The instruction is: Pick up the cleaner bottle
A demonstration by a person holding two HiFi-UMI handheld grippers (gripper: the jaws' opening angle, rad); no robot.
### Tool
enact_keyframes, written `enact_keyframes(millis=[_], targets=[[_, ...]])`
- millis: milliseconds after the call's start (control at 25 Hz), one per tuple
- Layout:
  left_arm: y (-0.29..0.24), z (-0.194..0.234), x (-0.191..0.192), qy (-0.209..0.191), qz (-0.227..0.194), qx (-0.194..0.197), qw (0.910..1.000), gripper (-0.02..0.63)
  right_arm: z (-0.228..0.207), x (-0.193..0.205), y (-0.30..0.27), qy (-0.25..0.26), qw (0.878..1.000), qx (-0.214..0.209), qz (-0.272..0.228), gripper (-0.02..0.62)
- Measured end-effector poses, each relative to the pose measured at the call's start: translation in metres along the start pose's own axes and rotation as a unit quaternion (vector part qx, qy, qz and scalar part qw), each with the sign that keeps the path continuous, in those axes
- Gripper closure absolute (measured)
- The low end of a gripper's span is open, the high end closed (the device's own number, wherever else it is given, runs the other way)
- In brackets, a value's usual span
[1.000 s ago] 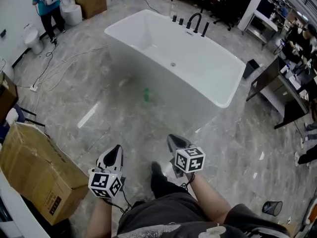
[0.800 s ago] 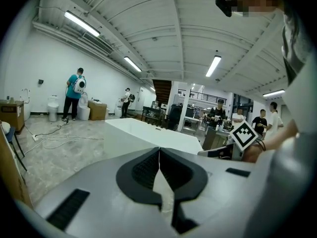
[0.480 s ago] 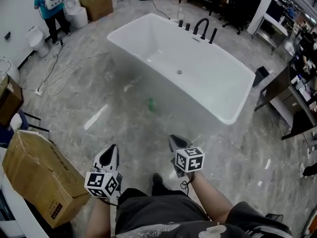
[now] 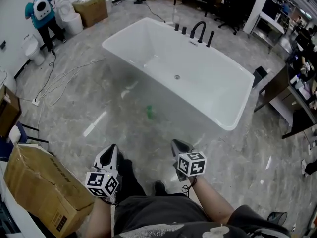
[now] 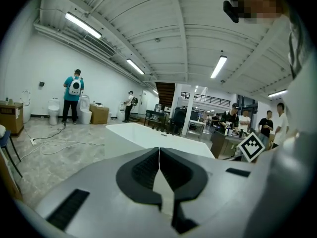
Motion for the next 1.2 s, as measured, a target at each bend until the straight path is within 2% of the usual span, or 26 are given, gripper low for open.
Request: enact_keyframes(millis=[280, 600, 880, 1000, 1200], targets=[[-0.069, 0.051, -0.002, 0.005, 0.009, 0.052, 0.9986, 0.591, -0.006, -0.014, -0.04, -0.014, 0.998, 0.06, -0.015, 0.561], [-0.161, 0.142, -0.011, 0.016, 0.037, 0.099, 0.9942, 0.591, 0.004, -0.027, -0.137, -0.038, 0.99, 0.134, -0.012, 0.561], [-0.238, 0.235, -0.018, 0.023, 0.078, 0.136, 0.9873, 0.591, 0.017, -0.037, -0.224, -0.071, 0.971, 0.226, -0.003, 0.561], [-0.267, 0.262, -0.012, 0.02, 0.099, 0.159, 0.982, 0.591, 0.016, -0.03, -0.249, -0.093, 0.959, 0.267, 0.003, 0.561], [-0.308, 0.292, 0.004, 0.012, 0.127, 0.196, 0.9723, 0.591, 0.015, -0.017, -0.282, -0.093, 0.948, 0.303, 0.015, 0.561]])
Point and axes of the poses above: the fingertips, and each gripper's own axes: y backward along the fingers, z to its left, x out of its underside, the point moved 9 cm from there along y, backward along the fingers, and after that the axes turned 8 degrees about -z, right-handed, at the moved point
